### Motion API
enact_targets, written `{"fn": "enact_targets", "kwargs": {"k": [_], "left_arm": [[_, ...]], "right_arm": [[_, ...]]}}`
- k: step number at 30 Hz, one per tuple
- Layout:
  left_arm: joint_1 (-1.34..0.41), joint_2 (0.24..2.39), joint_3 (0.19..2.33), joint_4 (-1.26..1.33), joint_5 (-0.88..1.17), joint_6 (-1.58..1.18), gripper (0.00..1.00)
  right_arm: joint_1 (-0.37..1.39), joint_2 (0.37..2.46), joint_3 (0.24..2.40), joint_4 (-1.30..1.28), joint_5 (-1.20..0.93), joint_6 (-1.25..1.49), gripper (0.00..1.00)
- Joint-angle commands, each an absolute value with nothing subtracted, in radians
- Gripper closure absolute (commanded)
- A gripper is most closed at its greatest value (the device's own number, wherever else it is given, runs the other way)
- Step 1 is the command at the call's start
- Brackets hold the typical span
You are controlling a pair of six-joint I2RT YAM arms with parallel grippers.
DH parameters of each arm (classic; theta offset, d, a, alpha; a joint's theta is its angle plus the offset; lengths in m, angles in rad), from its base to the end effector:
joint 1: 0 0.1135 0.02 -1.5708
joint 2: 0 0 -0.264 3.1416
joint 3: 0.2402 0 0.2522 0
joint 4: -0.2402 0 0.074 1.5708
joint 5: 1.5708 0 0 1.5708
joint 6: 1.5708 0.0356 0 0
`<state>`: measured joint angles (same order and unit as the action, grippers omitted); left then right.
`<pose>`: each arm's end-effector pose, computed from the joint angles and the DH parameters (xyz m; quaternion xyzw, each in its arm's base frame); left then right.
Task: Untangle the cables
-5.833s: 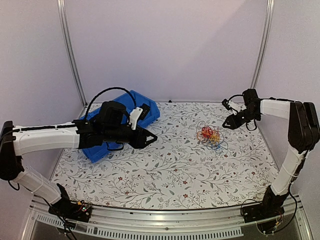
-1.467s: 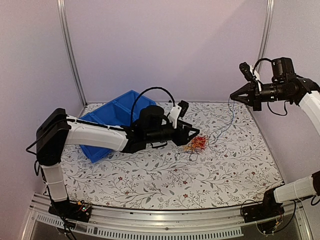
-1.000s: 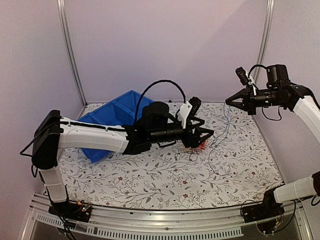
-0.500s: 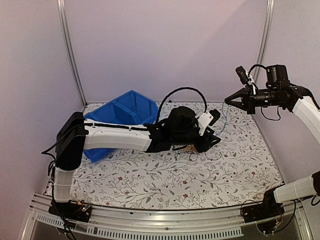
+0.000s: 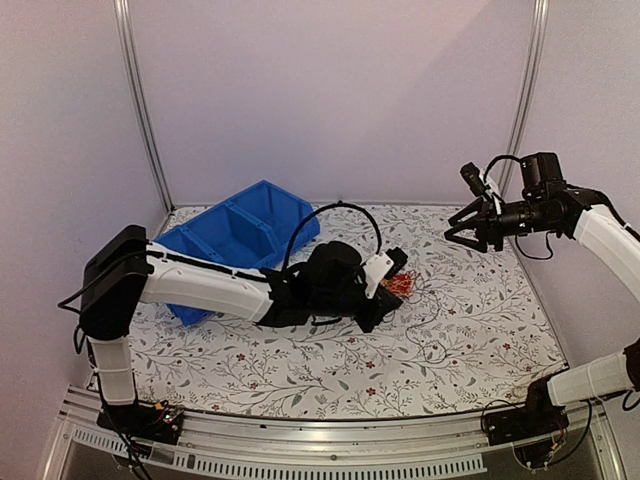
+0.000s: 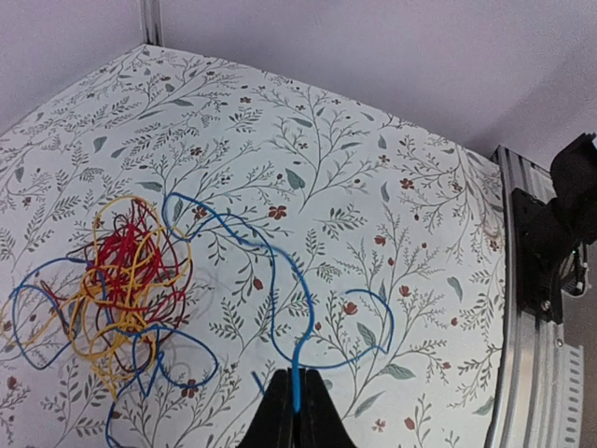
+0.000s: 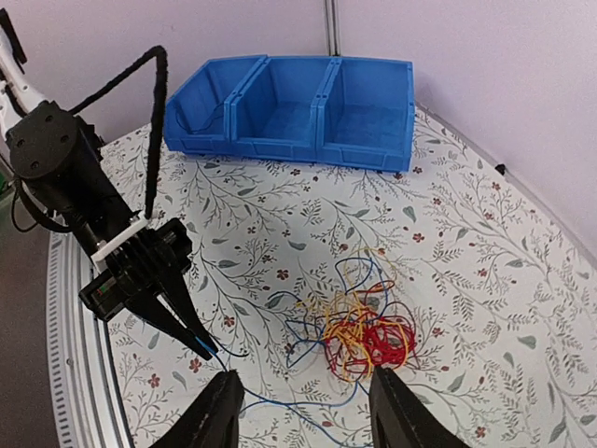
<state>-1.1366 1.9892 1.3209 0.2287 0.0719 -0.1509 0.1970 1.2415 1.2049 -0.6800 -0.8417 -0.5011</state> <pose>0.1894 -0.4146 0.2034 0.4162 0.7342 -0.3457 0.4102 0.2452 0.0760 0.3501 -0.4431 0.7228 0.3103 0.4300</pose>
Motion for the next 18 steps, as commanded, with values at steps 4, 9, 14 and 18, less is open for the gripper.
{"fn": "enact_targets", "kwargs": {"k": [4, 9, 14, 18], "left_arm": [[-1.147, 1.8, 1.07, 0.302, 0.047, -0.342, 1.0], [-1.148, 1.747, 0.972, 0.31, 0.014, -0.404, 1.0], [-1.149, 1.726, 0.935, 0.323, 0.004, -0.417, 1.0], [-1.149, 1.73, 0.936, 0.322, 0.003, -0.414, 1.0]], "right_arm": [[0.211, 1.299, 1.002, -0.778, -0.681, -0.775, 0.39], [0.261, 1.397, 0.91, -0.768, -0.584, -0.799, 0.38], [0.367, 1.424, 0.817, -0.749, -0.53, -0.835, 0.34], [0.478, 1.36, 0.751, -0.726, -0.523, -0.854, 0.3]]}}
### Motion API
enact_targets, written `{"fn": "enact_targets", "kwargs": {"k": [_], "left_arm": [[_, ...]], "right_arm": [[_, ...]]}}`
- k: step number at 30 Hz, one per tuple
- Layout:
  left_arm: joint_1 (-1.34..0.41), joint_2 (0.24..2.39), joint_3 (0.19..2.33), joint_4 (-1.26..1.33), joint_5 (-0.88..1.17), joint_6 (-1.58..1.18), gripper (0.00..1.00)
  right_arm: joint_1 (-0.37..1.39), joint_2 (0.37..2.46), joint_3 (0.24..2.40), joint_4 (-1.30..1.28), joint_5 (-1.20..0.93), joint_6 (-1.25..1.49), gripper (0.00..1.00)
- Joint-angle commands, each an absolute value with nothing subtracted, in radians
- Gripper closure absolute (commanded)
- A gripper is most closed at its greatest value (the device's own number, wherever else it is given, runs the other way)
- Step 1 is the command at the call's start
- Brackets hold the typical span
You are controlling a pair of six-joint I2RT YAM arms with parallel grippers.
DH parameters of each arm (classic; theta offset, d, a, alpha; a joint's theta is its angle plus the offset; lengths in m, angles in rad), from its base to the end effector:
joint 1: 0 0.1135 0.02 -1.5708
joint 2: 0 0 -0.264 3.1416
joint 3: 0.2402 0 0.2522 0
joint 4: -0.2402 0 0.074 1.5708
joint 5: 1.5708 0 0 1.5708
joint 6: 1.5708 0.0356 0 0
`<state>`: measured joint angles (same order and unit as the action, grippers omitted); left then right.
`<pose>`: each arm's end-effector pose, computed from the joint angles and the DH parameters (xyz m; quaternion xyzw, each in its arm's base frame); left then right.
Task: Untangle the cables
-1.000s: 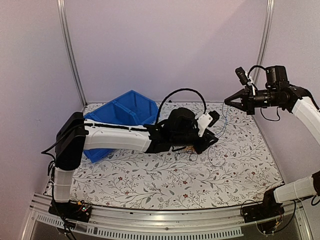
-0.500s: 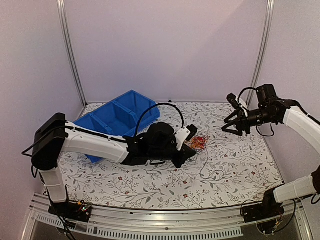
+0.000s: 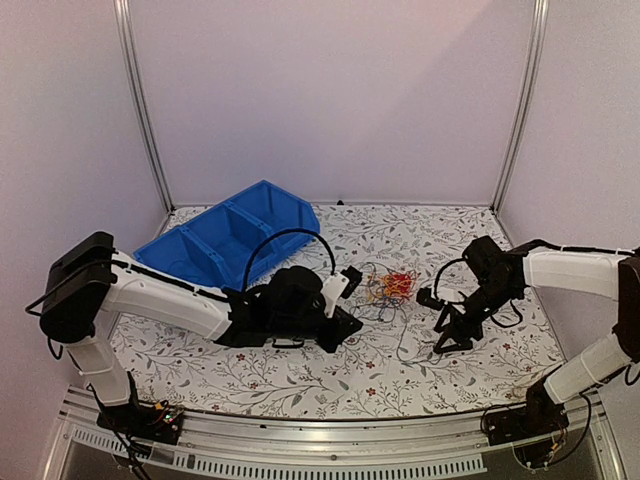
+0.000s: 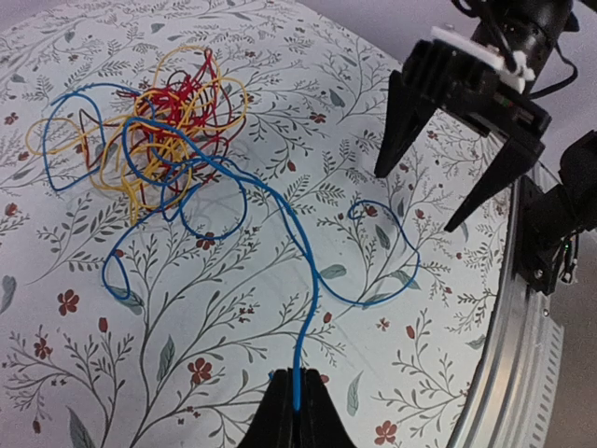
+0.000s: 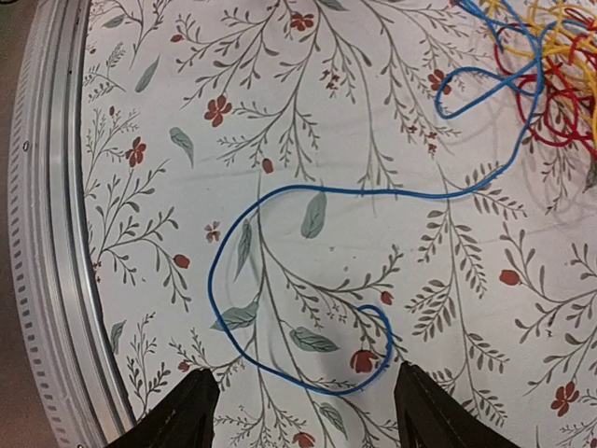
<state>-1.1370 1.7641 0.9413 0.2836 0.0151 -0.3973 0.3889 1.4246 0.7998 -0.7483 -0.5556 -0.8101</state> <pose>0.1573 -0.3408 0.1776 0.3179 0.8097 -0.3471 0.3505 0.2111 0.1068 0.1778 -0.5623 0.7748 0.2470 0.1499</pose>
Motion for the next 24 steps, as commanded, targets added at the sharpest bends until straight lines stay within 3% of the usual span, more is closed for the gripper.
{"fn": "enact_targets", "kwargs": {"k": [1, 15, 17, 21, 24], "left_arm": [[-1.15, 1.732, 0.938, 0.322, 0.004, -0.412, 1.0], [-1.149, 1.663, 0.946, 0.275, -0.04, -0.408, 1.0], [-1.15, 1.644, 0.947, 0.255, -0.049, -0.404, 1.0], [-1.146, 1.587, 0.98, 0.157, -0.086, -0.377, 1.0], [-1.121, 1.512, 1.001, 0.062, -0.077, -0.359, 1.0]], "right_arm": [[0.508, 1.351, 0.738, -0.714, -0.501, -0.847, 0.29], [0.657, 1.511, 0.729, -0.598, -0.434, -0.775, 0.26], [0.66, 1.537, 0.736, -0.567, -0.401, -0.745, 0.42], [0.655, 1.546, 0.76, -0.566, -0.329, -0.713, 0.99], [0.593, 1.486, 0.767, -0.599, -0.302, -0.724, 1.0]]}}
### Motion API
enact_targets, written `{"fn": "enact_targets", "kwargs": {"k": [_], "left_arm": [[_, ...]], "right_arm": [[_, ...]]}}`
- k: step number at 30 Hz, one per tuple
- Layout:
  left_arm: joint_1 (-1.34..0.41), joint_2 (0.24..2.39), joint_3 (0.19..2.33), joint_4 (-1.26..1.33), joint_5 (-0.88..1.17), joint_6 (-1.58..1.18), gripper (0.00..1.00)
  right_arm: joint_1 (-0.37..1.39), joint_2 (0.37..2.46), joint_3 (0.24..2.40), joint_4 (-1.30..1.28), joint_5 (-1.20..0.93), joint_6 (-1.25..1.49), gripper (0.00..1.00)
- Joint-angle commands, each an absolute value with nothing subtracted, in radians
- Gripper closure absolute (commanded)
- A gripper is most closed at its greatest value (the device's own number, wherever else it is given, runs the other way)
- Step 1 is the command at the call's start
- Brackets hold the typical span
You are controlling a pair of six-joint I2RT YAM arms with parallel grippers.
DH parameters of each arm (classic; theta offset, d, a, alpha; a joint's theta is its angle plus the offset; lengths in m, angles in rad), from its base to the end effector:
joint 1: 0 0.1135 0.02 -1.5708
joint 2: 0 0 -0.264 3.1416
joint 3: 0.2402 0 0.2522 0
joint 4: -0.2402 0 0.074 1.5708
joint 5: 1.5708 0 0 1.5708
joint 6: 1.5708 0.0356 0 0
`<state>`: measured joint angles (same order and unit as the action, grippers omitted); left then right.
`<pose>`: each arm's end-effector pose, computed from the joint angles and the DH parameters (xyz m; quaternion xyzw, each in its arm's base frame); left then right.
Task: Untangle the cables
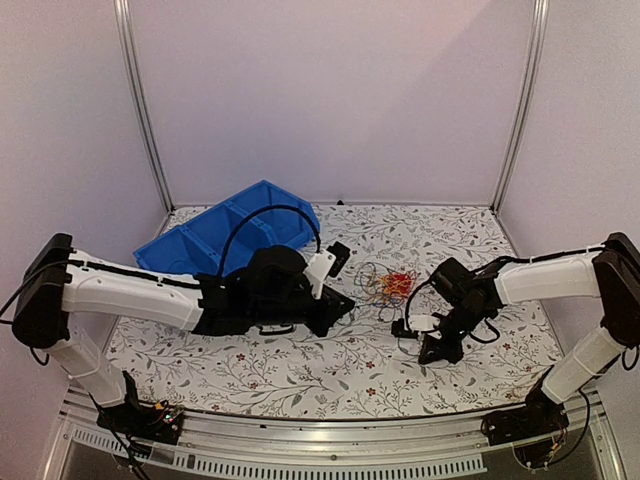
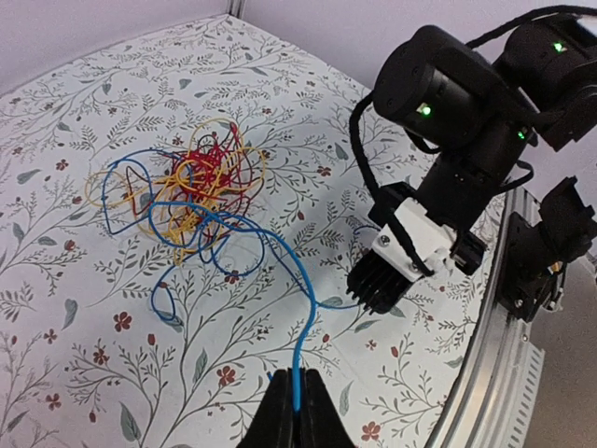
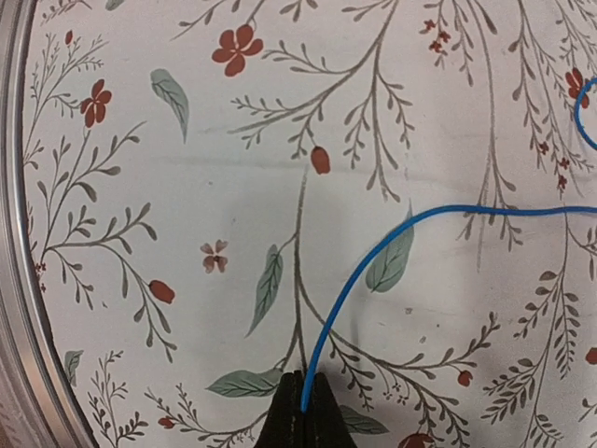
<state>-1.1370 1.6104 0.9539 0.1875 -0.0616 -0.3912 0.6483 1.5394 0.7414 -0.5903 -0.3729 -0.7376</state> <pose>0.1528 -0.3247 0.2258 0.2953 0.7990 -0.3431 0.3959 0.1876 0.1584 0.1385 -0.6381 0.7421 0.1804 0.0977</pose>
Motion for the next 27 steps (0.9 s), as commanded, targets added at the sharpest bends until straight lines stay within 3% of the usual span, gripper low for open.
{"fn": "enact_targets", "kwargs": {"k": [1, 9, 13, 23, 27], "left_arm": [[-1.1, 1.486, 1.006, 0.028, -0.052, -0.361, 1.0], [-0.959, 1.141, 0.935, -0.17, -0.181, -0.387, 1.0], [-0.858, 0.964, 0.869, -0.181, -0.142, -0.373, 1.0], [-0.788, 0.853, 0.826, -0.177, -0.062, -0.396, 1.0], [-0.788, 0.869, 0.834, -0.157, -0.054, -0.391, 1.0]], "right_arm": [[0.561, 1.468, 0.774, -0.614, -0.301, -0.741, 1.0], [0.192, 1.365, 0.881, -0.713, -0.34, -0.869, 1.0], [0.074, 1.394, 0.929, -0.728, -0.376, -0.899, 1.0], [0.064, 1.46, 1.038, -0.765, -0.501, -0.841, 1.0], [0.153, 1.42, 1.092, -0.801, -0.535, -0.818, 1.0]]}}
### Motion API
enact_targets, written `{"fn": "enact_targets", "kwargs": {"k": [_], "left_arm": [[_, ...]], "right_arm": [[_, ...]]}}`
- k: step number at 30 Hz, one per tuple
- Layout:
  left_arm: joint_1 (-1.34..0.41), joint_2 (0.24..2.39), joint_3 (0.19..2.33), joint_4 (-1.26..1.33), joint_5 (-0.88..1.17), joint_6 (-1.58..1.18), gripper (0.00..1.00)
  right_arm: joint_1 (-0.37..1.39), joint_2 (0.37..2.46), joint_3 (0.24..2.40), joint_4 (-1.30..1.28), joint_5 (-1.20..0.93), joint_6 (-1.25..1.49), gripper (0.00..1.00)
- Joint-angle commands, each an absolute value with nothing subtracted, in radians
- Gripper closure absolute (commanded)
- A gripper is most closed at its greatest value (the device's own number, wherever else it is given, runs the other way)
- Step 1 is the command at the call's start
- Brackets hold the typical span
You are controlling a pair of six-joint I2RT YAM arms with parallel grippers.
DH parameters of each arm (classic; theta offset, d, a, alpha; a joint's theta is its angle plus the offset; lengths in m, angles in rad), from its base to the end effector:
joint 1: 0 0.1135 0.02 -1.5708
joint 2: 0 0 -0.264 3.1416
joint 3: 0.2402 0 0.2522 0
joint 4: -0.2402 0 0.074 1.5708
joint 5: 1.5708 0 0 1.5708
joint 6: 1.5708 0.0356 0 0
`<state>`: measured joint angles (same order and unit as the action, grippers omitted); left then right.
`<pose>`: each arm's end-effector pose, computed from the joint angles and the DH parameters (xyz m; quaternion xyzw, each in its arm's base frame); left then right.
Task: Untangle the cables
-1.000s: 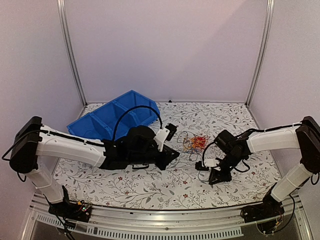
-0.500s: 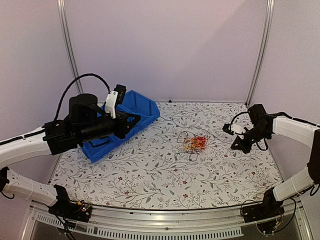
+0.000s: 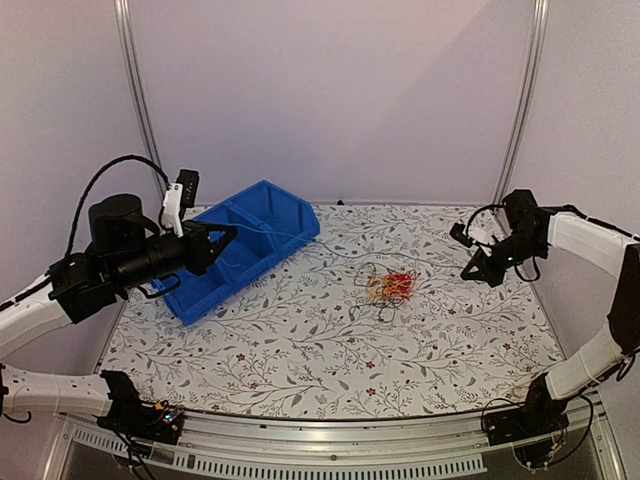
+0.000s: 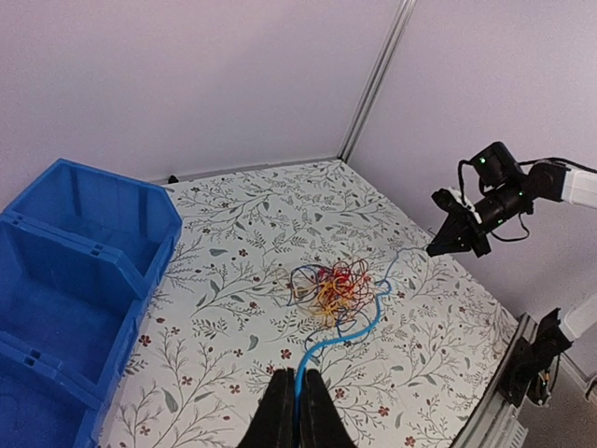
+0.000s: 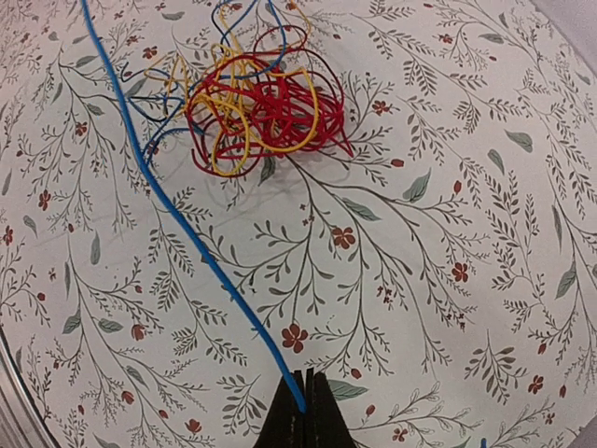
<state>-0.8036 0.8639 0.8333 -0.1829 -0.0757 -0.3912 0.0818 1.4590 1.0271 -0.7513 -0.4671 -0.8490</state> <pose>0.1423 -0.1437 0.3435 0.1360 0.7662 -0.3285 0.5352 0.2759 0.0387 0.2299 -0.4682 0.8331 0.1405 0.2587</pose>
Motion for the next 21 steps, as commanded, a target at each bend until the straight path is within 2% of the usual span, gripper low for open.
{"fn": "enact_targets", "kwargs": {"k": [1, 10, 12, 17, 21], "left_arm": [[-0.787, 0.878, 0.85, -0.167, -0.059, -0.384, 1.0], [-0.744, 0.962, 1.121, -0.376, -0.212, -0.294, 1.0], [-0.719, 0.982, 1.207, -0.436, -0.261, -0.278, 1.0], [-0.619, 1.026, 1.388, -0.54, -0.331, -0.231, 1.0], [-0.512, 1.049, 1.492, -0.57, -0.34, -0.201, 1.0]], "right_arm": [[0.191, 1.408, 1.1, -0.803, -0.53, -0.811, 1.0], [0.471, 1.474, 1.312, -0.798, -0.54, -0.717, 1.0], [0.539, 1.514, 1.378, -0.773, -0.547, -0.68, 0.96], [0.683, 1.716, 1.62, -0.773, -0.574, -0.594, 0.96], [0.789, 1.9, 1.838, -0.772, -0.558, -0.555, 0.99]]}}
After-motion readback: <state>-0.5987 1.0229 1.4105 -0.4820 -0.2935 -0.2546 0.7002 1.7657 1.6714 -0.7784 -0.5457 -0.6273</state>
